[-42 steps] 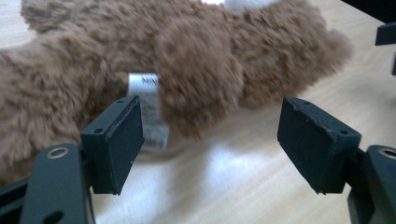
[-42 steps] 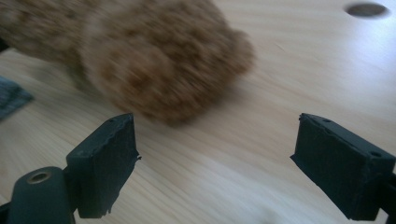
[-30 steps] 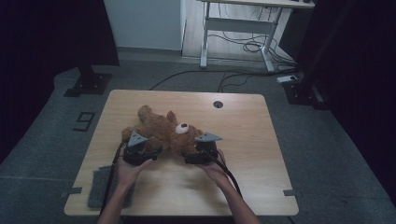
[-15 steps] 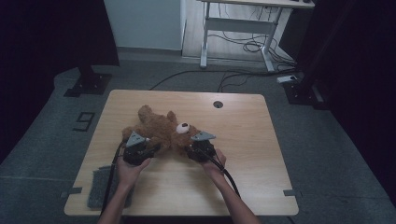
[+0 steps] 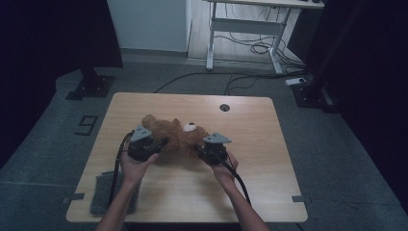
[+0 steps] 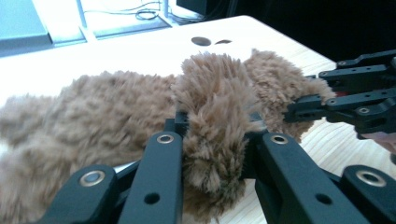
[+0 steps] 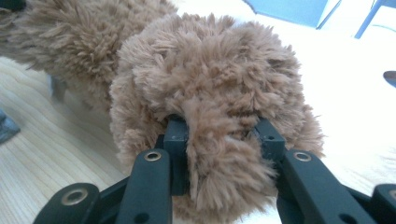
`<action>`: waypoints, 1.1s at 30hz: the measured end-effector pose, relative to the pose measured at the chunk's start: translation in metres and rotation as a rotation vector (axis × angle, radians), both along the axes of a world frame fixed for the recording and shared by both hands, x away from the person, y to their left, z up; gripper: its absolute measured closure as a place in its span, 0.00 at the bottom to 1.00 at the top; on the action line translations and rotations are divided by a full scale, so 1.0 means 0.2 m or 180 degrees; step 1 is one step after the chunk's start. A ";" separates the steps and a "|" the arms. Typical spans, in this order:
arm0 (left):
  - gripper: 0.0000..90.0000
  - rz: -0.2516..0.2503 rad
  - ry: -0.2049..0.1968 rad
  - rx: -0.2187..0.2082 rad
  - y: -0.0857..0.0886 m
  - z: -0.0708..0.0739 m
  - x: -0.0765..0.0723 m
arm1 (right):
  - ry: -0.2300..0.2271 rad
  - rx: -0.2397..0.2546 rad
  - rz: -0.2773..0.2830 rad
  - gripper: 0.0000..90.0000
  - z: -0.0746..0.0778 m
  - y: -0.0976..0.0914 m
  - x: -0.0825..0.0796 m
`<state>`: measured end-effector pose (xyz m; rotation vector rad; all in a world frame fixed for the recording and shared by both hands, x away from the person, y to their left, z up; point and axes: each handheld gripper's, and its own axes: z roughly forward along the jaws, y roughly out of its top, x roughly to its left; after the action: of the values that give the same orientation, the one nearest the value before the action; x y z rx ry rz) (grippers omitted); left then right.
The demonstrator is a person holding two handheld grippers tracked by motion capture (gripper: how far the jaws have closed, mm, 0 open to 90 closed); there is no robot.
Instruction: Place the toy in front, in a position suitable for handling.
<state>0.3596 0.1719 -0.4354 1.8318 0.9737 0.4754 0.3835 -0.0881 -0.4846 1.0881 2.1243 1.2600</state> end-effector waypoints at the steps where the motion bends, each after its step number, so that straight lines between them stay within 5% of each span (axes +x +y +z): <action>1: 0.84 -0.0022 -0.0037 0.0015 -0.02 0.02 -0.01 | -0.0025 0.0011 -0.0003 0.74 0.01 -0.01 -0.01; 18: 0.84 -0.0254 -0.0187 0.0083 -0.22 0.15 -0.08 | -0.0319 0.0208 -0.0175 0.74 0.06 -0.23 -0.13; 33: 0.84 -0.0504 -0.0143 0.0104 -0.40 0.14 -0.11 | -0.0362 0.0168 -0.0293 0.74 0.04 -0.41 -0.21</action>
<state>0.3379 0.0915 -0.4076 1.9022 0.7875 0.4355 0.3422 -0.1711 -0.4767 1.0959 1.9454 1.3093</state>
